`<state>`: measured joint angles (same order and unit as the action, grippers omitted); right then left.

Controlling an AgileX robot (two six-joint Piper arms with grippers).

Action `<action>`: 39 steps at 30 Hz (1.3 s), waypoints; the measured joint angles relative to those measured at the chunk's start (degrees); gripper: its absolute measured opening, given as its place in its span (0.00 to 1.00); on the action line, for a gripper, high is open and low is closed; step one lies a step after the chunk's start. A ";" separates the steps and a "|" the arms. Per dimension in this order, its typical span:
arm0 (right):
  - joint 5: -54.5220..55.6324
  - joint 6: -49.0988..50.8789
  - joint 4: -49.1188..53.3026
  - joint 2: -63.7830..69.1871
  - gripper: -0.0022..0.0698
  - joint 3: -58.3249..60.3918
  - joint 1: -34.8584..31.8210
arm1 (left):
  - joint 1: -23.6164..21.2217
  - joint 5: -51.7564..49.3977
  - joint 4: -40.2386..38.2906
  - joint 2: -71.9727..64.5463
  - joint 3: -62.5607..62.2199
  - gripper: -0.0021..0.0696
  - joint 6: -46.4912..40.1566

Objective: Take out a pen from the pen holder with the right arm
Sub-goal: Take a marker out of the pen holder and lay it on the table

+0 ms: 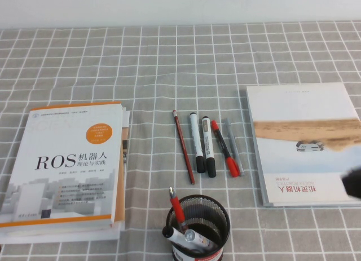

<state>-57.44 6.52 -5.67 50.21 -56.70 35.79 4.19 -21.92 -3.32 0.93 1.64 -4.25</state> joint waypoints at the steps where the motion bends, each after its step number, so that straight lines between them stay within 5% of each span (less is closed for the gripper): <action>1: -2.11 0.00 -0.10 -1.03 0.01 0.30 0.00 | 0.00 0.00 0.00 0.00 0.00 0.02 0.00; 10: -12.15 0.00 2.99 -3.16 0.01 1.61 0.00 | 0.00 0.00 0.00 0.00 0.00 0.02 0.00; 16: 1.44 -0.58 5.67 -7.90 0.01 9.57 -5.73 | 0.00 0.00 0.00 0.00 0.00 0.02 0.00; 29: 44.80 -16.24 -2.23 -38.28 0.01 49.83 -28.56 | 0.00 0.00 0.00 0.00 0.00 0.02 0.00; 39: 47.56 -16.51 -8.36 -50.72 0.01 58.11 -32.45 | 0.00 0.00 0.00 0.00 0.00 0.02 0.00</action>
<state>-9.89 -9.99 -14.03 -0.51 1.41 3.34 4.19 -21.92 -3.32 0.93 1.64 -4.25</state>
